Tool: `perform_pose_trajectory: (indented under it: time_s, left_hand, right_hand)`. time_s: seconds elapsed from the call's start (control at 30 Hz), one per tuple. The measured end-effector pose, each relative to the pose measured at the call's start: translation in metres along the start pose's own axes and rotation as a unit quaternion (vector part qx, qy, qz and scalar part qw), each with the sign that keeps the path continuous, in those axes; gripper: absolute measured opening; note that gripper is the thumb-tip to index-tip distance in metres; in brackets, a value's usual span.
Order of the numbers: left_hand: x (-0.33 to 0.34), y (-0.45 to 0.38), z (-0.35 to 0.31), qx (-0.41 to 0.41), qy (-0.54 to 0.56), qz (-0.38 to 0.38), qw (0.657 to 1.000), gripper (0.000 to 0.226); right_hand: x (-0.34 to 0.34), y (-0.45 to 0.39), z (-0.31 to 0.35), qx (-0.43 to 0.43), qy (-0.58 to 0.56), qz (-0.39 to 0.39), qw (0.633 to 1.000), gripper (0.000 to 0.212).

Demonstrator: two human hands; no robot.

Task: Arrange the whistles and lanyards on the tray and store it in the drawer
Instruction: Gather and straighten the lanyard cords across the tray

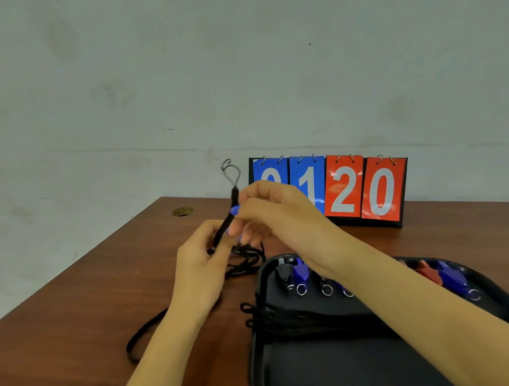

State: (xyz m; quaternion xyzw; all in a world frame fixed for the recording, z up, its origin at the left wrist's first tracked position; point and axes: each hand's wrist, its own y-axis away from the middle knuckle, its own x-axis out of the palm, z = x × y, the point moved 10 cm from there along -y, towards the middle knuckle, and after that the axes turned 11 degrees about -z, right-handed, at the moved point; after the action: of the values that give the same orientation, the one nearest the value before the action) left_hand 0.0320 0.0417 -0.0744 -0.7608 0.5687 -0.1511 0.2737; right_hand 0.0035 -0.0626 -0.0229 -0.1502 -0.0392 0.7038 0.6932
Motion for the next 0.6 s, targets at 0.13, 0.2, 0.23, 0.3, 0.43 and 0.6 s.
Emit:
perform_pose_trajectory:
  time_s: [0.13, 0.2, 0.23, 0.3, 0.43, 0.6]
  left_hand:
    - [-0.001, 0.000, 0.012, -0.064, 0.028, -0.020, 0.997, 0.025]
    - [-0.001, 0.000, 0.018, -0.087, 0.025, -0.020, 0.996, 0.030]
    - [-0.001, 0.001, 0.019, -0.093, 0.022, -0.018, 0.995, 0.032]
    - [0.001, 0.001, 0.019, -0.091, 0.018, -0.009, 0.996, 0.032]
    - [0.009, 0.004, 0.020, -0.078, 0.001, 0.024, 0.997, 0.024]
    - [0.013, 0.007, 0.018, -0.073, -0.012, 0.033, 0.997, 0.014]
  right_hand:
    - [-0.048, 0.012, -0.009, 0.032, -0.050, -0.059, 0.996, 0.016]
    - [-0.074, 0.020, -0.021, 0.053, -0.059, -0.091, 0.993, 0.016]
    - [-0.087, 0.026, -0.030, 0.067, -0.061, -0.105, 0.990, 0.017]
    - [-0.113, 0.039, -0.050, 0.103, -0.063, -0.134, 0.984, 0.017]
    - [-0.158, 0.064, -0.083, 0.168, -0.035, -0.183, 0.968, 0.021]
    - [-0.209, 0.085, -0.090, 0.172, 0.027, -0.239, 0.955, 0.021]
